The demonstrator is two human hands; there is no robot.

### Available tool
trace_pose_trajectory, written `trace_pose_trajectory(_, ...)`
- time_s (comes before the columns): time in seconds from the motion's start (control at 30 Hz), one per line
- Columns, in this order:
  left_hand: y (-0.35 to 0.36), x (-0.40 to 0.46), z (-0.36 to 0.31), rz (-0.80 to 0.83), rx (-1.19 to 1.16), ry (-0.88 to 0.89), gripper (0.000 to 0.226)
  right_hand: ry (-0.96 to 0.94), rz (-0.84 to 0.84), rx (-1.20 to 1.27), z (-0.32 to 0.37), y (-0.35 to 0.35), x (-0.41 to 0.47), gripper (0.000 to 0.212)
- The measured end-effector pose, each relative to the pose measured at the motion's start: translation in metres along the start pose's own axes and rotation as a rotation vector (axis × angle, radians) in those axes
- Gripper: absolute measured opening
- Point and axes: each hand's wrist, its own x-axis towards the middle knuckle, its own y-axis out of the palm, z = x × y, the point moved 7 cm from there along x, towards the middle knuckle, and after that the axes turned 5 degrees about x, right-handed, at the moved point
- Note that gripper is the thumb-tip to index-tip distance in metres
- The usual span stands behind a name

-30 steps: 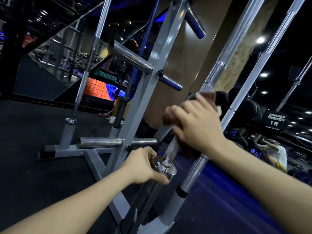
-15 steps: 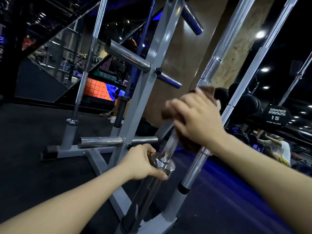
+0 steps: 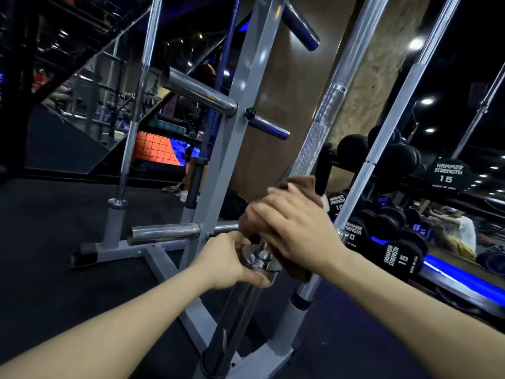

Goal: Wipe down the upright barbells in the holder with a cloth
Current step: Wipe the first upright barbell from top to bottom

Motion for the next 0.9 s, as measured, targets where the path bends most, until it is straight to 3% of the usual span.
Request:
trace_pose_trajectory(0.17, 0.002, 0.003, 0.005, 0.004, 0.003, -0.011, 0.076, 0.184, -0.266, 0.045, -0.024, -0.017, 0.010, 0.026)
trace_pose_trajectory(0.4, -0.002, -0.001, -0.006, -0.014, -0.010, 0.061, 0.054, -0.002, -0.028, 0.167, 0.014, 0.014, -0.023, 0.038)
trace_pose_trajectory(0.47, 0.000, 0.001, -0.001, -0.009, -0.045, 0.033, 0.066, 0.039, -0.038, 0.146, -0.002, 0.005, -0.014, 0.040)
trace_pose_trajectory(0.6, 0.004, 0.008, 0.011, 0.012, -0.018, -0.027, 0.088, 0.268, -0.250, 0.168, -0.036, -0.021, 0.013, 0.044)
trace_pose_trajectory(0.73, 0.002, 0.007, 0.009, 0.005, -0.012, -0.017, 0.096, 0.236, -0.284, 0.241, -0.020, -0.005, 0.003, 0.050)
trace_pose_trajectory(0.9, 0.003, 0.004, -0.002, 0.004, -0.070, 0.079, 0.064, 0.233, -0.229, 0.365, 0.006, 0.021, -0.019, 0.041)
